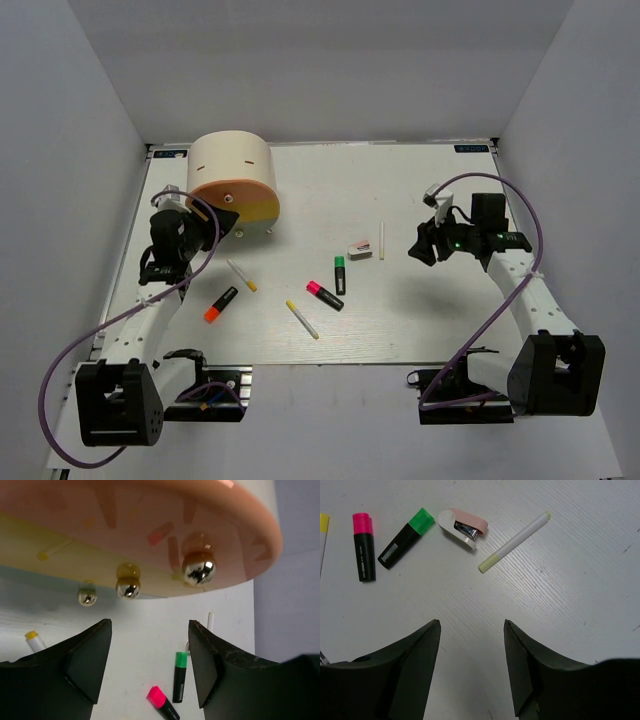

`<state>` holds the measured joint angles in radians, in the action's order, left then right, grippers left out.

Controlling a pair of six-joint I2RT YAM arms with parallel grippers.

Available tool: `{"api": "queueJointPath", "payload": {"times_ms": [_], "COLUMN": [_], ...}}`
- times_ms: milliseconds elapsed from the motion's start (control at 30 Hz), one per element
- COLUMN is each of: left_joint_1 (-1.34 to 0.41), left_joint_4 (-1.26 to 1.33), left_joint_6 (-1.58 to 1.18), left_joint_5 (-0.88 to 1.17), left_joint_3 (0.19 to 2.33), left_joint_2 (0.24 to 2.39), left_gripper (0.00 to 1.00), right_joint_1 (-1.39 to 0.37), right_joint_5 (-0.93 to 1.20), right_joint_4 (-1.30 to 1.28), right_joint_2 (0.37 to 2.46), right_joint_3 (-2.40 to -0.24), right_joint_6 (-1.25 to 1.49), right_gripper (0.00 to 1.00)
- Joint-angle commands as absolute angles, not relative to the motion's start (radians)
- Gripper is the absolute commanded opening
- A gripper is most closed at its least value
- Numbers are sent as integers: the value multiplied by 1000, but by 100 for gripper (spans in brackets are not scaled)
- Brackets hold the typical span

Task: Sort the stationery into containers
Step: Open the drawer in the storage box.

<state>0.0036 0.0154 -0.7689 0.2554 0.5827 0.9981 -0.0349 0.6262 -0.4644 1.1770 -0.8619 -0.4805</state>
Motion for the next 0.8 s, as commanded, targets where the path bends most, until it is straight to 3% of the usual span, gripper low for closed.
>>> {"api": "queueJointPath", "payload": {"times_ms": [0,333,767], "left_joint_1": [6,6,6], "left_joint_4": [129,169,212], "left_joint_6": [-801,-792,-782], "left_joint_5": [253,265,265], "left_joint_3": [666,726,747], "left_joint_2": [1032,1117,1180], "left_gripper": [72,69,52], "right_joint_1": [-37,-38,-35], "right_joint_5": [686,732,746], "right_joint_4": [-422,-388,-388], "right_joint_2": [1166,1169,1170], "right_joint_3": [-842,-802,-799], "right_joint_6": [-498,-523,-537], "right_gripper": [59,48,42]}}
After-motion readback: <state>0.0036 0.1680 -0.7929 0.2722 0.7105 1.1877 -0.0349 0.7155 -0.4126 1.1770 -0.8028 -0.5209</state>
